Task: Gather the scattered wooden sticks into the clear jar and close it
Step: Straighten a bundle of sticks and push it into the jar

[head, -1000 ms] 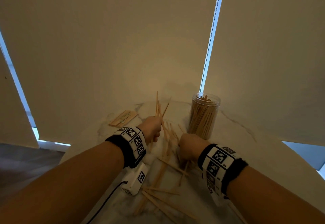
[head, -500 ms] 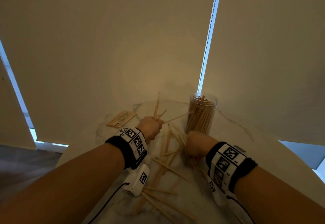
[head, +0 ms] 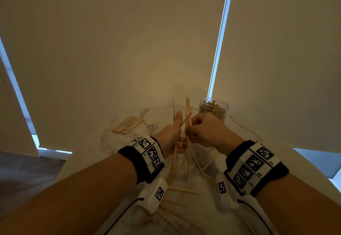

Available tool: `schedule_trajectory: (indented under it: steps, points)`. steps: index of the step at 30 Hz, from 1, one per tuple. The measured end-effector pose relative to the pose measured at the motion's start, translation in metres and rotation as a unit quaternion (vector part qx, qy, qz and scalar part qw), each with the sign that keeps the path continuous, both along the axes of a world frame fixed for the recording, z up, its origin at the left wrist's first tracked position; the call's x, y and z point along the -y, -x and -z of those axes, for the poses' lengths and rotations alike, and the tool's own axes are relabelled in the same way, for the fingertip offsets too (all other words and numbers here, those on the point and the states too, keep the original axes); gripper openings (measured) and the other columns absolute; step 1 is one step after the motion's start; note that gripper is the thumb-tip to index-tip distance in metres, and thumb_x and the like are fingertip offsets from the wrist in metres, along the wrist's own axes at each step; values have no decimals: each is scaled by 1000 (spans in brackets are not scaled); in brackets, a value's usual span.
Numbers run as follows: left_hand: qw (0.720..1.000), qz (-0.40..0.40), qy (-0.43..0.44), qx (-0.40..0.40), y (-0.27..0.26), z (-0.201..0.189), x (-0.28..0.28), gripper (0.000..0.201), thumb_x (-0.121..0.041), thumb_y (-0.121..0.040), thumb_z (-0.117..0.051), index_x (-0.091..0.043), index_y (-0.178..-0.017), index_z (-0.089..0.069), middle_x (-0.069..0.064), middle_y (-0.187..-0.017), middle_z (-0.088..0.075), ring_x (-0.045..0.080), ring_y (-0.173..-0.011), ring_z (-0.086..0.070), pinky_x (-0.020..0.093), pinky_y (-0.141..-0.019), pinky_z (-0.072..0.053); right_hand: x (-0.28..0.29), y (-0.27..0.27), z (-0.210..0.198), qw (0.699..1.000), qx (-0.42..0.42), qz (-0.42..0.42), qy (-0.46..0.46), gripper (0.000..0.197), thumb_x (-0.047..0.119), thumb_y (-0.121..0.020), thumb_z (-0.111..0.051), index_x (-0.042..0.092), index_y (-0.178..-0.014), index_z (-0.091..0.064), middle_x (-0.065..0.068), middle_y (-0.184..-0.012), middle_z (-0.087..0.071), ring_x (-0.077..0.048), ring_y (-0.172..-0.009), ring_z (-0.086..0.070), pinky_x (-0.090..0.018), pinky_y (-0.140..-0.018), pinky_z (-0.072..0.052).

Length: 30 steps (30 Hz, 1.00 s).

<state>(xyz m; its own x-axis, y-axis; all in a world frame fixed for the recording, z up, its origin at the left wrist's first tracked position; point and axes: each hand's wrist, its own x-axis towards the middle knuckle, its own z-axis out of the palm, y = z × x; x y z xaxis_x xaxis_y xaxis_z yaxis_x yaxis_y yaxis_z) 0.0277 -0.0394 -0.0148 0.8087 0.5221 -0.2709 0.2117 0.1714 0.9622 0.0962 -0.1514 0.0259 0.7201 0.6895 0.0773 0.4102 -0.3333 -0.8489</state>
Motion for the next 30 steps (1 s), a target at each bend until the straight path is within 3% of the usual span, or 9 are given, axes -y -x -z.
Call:
schedule_trajectory:
  steps: [3,8,12,15,20,23,25,28,30]
  points:
    - [997,34,11,63,-1,-2,7,68,-70,-93,-41,-10,-107,-69,9,-86,-75,25,-78,-73,37,-73,-61,-7,2,3,998,60,9,-13,7,5,-88,-64,9,-86,-69,-11,-78,-73,-24,-70,-74,-36,-66,-62]
    - [993,-12,-33,110,-6,0,4,61,-53,-102,-40,2,-116,-62,12,-72,-64,19,-51,-60,27,-47,-46,-8,8,2,995,99,-10,-8,12,9,-90,-65,10,-84,-76,-1,-65,-70,-8,-53,-67,-21,-54,-53]
    - [981,-88,-148,87,-9,4,-3,41,-39,-106,-39,-4,-126,-42,19,-95,-63,21,-57,-55,33,-53,-47,-8,12,-3,994,80,-45,52,23,4,-89,-55,7,-91,-78,-6,-78,-72,-16,-72,-67,-32,-74,-58]
    - [975,-93,-190,62,-10,3,-7,55,-37,-105,-41,-9,-149,-24,23,-116,-63,32,-78,-66,39,-65,-53,-5,16,-5,997,30,-51,45,23,9,-91,-57,11,-99,-78,-8,-88,-74,-21,-82,-69,-38,-85,-60]
    - [985,-36,-148,78,-4,-5,-4,35,-31,-107,-40,-3,-102,-60,2,-67,-58,13,-50,-44,25,-47,-37,-4,8,-9,996,69,48,-5,16,27,-91,-61,21,-104,-69,0,-94,-71,-17,-89,-68,-41,-88,-58]
    - [989,27,-112,95,2,-10,9,32,-35,-107,-40,-12,-89,-54,0,-63,-47,13,-53,-45,28,-57,-42,-9,-2,-15,998,33,53,1,68,48,-89,-63,17,-146,-40,-7,-127,-61,-23,-109,-63,-42,-96,-53]
    - [990,66,-61,105,6,-12,19,31,-40,-106,-42,-16,-89,-53,0,-64,-42,13,-53,-43,34,-61,-46,-12,-3,-23,997,22,52,-47,78,51,-89,-62,24,-153,-26,-8,-131,-58,-24,-105,-67,-46,-95,-54]
    - [987,91,-60,115,8,-11,28,35,-52,-100,-46,-19,-88,-47,-4,-62,-37,10,-49,-35,28,-53,-46,-14,-8,-38,992,33,51,-114,60,29,-98,-55,32,-150,-27,-9,-111,-69,-27,-89,-73,-45,-80,-61]
    - [983,99,-87,125,6,-11,30,36,-53,-100,-45,-19,-87,-44,-6,-60,-37,9,-48,-34,27,-51,-42,-11,-6,-48,992,62,32,-101,35,10,-101,-44,16,-136,-49,-7,-97,-72,-21,-75,-73,-34,-63,-62]
